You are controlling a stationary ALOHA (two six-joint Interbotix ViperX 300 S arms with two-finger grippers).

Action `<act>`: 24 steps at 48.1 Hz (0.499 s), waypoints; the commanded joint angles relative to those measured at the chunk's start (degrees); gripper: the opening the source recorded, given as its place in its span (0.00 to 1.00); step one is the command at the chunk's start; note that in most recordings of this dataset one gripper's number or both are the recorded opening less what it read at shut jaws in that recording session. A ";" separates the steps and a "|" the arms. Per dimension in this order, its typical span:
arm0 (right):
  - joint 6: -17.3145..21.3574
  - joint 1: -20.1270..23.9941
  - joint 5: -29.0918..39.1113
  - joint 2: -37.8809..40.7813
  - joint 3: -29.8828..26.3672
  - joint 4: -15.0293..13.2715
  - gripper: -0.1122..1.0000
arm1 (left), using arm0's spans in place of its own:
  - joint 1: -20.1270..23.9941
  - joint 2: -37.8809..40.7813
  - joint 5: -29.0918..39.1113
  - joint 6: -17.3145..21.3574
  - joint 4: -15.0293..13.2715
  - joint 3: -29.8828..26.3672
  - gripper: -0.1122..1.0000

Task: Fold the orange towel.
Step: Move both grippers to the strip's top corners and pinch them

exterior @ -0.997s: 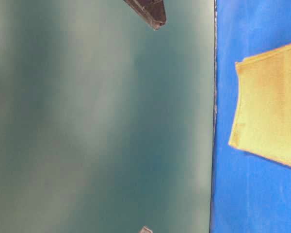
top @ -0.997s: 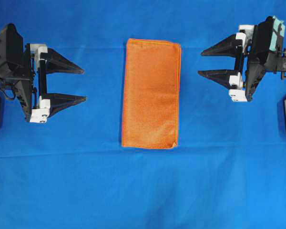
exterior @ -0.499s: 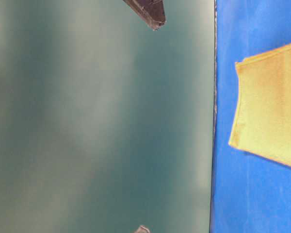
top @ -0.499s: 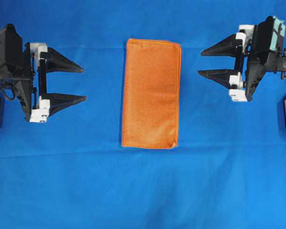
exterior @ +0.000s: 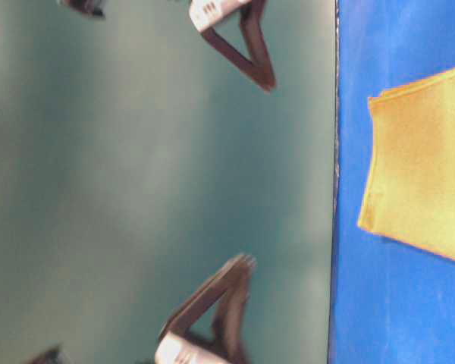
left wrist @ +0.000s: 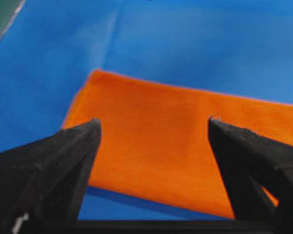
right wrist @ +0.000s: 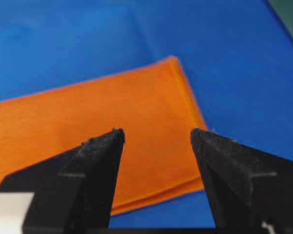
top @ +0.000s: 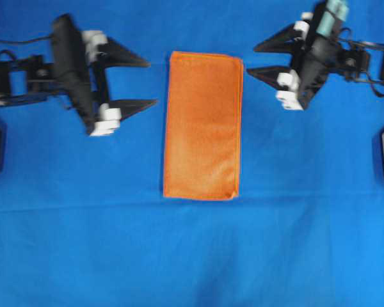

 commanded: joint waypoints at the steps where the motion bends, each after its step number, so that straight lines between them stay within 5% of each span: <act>1: -0.26 -1.49 2.02 3.87 -4.13 0.00 0.65 | 2.81 4.92 -0.97 0.35 0.09 -3.78 0.86; 24: -0.18 -6.15 3.16 20.83 -9.84 0.18 0.65 | 10.11 27.51 -7.47 0.35 0.09 -12.74 0.86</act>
